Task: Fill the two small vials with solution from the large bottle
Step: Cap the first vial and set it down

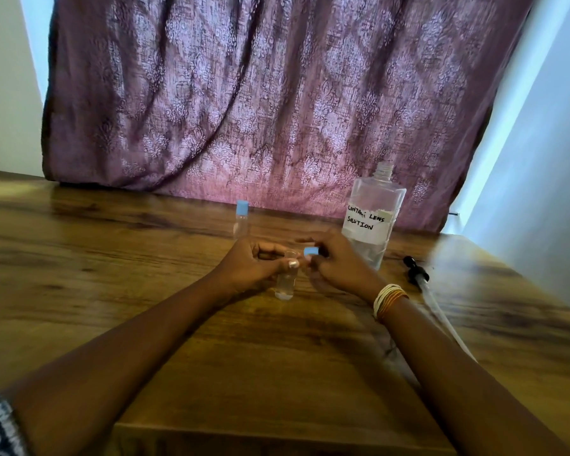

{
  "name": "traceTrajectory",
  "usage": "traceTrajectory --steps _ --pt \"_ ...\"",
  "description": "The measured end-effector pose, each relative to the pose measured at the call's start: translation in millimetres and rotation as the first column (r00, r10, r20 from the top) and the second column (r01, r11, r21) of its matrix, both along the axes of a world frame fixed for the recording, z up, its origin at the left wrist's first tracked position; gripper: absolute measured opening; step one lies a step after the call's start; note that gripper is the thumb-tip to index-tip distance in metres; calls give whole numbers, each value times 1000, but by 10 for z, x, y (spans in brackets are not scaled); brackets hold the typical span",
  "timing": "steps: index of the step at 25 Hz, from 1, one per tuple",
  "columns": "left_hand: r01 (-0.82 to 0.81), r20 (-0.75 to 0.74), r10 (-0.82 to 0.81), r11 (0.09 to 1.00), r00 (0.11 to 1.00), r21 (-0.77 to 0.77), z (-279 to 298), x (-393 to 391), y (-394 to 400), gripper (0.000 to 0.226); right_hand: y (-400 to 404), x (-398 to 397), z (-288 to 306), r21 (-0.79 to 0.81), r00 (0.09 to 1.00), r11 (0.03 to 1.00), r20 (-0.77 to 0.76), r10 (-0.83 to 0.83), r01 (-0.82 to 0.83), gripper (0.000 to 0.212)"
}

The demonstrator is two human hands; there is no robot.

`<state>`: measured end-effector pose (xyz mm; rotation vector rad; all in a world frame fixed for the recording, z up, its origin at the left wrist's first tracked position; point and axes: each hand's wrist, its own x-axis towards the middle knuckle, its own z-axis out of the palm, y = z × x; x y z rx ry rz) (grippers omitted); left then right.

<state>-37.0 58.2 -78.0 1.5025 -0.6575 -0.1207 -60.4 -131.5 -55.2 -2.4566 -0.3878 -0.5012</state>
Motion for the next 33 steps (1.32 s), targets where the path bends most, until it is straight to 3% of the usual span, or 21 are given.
traceTrajectory --steps 2,4,7,12,19,22,26,33 --pt "2 -16 -2 1000 1000 -8 -2 3 1 13 74 -53 63 231 998 971 1 69 -68 34" --pt "6 -25 -6 1000 1000 4 -15 22 5 14 170 -104 87 393 991 912 97 88 -120 25" --pt "38 -26 -38 999 999 20 -24 30 36 20 287 -192 108 503 975 845 207 87 -182 17" --pt "62 36 -64 997 997 41 -39 58 51 26 305 -258 96 440 982 880 138 130 -178 21" --pt "118 -36 -116 991 993 62 -34 63 66 25 208 -307 181 324 974 918 65 218 -227 28" --pt "102 -19 -101 989 995 105 -43 72 69 28 211 -288 176 189 985 968 96 147 -163 30" --pt "106 0 -107 984 994 140 -38 77 83 15 305 -264 93 240 987 970 162 0 -40 21" --pt "109 -56 -103 985 993 131 -44 80 75 18 187 -263 149 225 995 971 62 72 -84 26"
